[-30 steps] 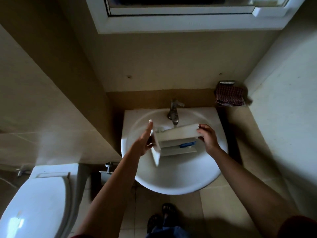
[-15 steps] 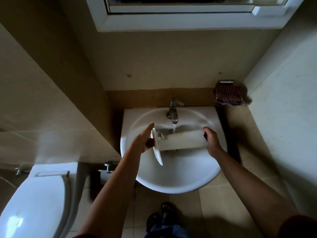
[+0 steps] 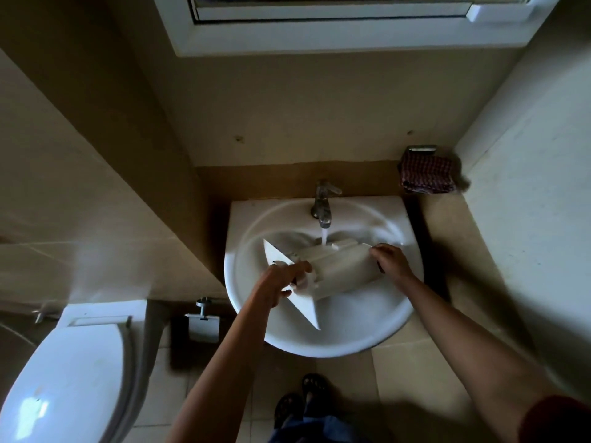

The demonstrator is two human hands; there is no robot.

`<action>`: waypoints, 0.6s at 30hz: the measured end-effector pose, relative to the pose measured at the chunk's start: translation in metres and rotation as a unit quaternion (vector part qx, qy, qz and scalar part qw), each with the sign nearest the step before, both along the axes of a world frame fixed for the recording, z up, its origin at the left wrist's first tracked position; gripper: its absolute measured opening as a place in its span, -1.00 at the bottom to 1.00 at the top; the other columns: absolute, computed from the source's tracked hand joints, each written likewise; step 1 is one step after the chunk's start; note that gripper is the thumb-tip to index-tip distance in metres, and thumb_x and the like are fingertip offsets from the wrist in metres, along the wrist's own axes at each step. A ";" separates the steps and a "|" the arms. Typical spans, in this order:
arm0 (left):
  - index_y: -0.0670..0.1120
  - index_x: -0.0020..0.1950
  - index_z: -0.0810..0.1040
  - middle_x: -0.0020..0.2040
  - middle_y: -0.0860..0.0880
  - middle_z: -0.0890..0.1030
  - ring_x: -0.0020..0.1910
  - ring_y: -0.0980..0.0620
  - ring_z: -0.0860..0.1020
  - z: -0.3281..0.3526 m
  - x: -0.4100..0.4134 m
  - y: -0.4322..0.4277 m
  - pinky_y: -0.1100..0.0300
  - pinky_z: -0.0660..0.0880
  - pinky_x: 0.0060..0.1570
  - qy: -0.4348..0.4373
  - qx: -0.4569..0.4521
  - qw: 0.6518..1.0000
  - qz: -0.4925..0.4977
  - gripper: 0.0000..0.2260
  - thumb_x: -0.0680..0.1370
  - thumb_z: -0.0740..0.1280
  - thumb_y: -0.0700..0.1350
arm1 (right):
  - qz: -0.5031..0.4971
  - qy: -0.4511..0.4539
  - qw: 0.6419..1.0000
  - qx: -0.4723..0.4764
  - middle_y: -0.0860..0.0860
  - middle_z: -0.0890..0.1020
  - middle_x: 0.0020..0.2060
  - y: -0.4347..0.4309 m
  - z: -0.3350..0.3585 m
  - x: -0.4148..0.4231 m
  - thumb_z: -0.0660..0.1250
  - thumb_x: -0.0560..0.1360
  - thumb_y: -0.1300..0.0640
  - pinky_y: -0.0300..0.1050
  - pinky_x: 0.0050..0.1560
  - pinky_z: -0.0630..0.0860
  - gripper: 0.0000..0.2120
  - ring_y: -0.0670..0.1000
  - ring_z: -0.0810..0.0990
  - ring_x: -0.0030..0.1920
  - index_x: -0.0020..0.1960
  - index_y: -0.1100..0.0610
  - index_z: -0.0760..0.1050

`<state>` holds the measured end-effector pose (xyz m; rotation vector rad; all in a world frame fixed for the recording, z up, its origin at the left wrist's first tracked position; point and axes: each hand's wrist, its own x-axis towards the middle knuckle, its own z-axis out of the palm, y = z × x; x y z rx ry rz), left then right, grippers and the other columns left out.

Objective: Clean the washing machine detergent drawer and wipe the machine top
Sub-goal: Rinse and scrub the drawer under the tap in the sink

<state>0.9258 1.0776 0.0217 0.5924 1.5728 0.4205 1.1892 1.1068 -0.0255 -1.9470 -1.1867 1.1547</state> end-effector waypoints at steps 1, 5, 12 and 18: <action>-0.06 -0.36 0.53 -0.45 0.05 0.53 -0.34 0.08 0.43 0.000 0.002 -0.001 0.20 0.37 -0.19 0.005 -0.004 1.000 -0.009 -0.82 0.37 0.48 -0.07 | 0.010 -0.016 1.000 -0.009 -0.02 0.49 -0.42 0.000 -0.001 0.001 0.32 0.53 0.10 -0.12 -0.13 0.34 -0.73 0.03 0.49 -0.25 -0.35 0.07 0.47; -0.14 -0.17 0.64 -0.27 -0.09 0.55 -0.28 0.02 0.44 0.001 0.008 -0.001 0.25 0.31 -0.32 0.009 0.000 0.999 -0.054 -0.77 0.31 0.45 -0.01 | 0.064 -0.067 0.994 -0.051 0.08 0.50 -0.30 -0.001 -0.004 0.000 0.31 0.54 -0.02 -0.13 -0.15 0.34 -0.69 0.07 0.49 -0.18 -0.27 0.14 0.40; -0.22 -0.31 0.50 -0.57 -0.08 0.53 -0.43 0.01 0.49 -0.013 0.015 -0.007 0.24 0.48 -0.32 0.031 -0.033 0.999 0.025 -0.68 0.50 0.40 0.00 | 0.066 0.010 0.995 -0.068 0.05 0.39 -0.35 -0.005 -0.015 0.005 0.26 0.58 0.13 -0.13 -0.23 0.25 -0.76 -0.02 0.35 -0.29 -0.26 0.09 0.35; -0.34 0.07 0.56 -0.04 -0.28 0.64 -0.08 -0.20 0.65 -0.024 0.015 -0.012 -0.04 0.61 -0.01 0.096 0.013 0.991 0.088 -0.54 0.39 0.49 0.00 | 0.048 0.065 0.994 -0.074 0.00 0.38 -0.37 -0.005 -0.017 0.007 0.28 0.56 0.18 -0.19 -0.31 0.21 -0.75 -0.08 0.31 -0.34 -0.29 0.08 0.37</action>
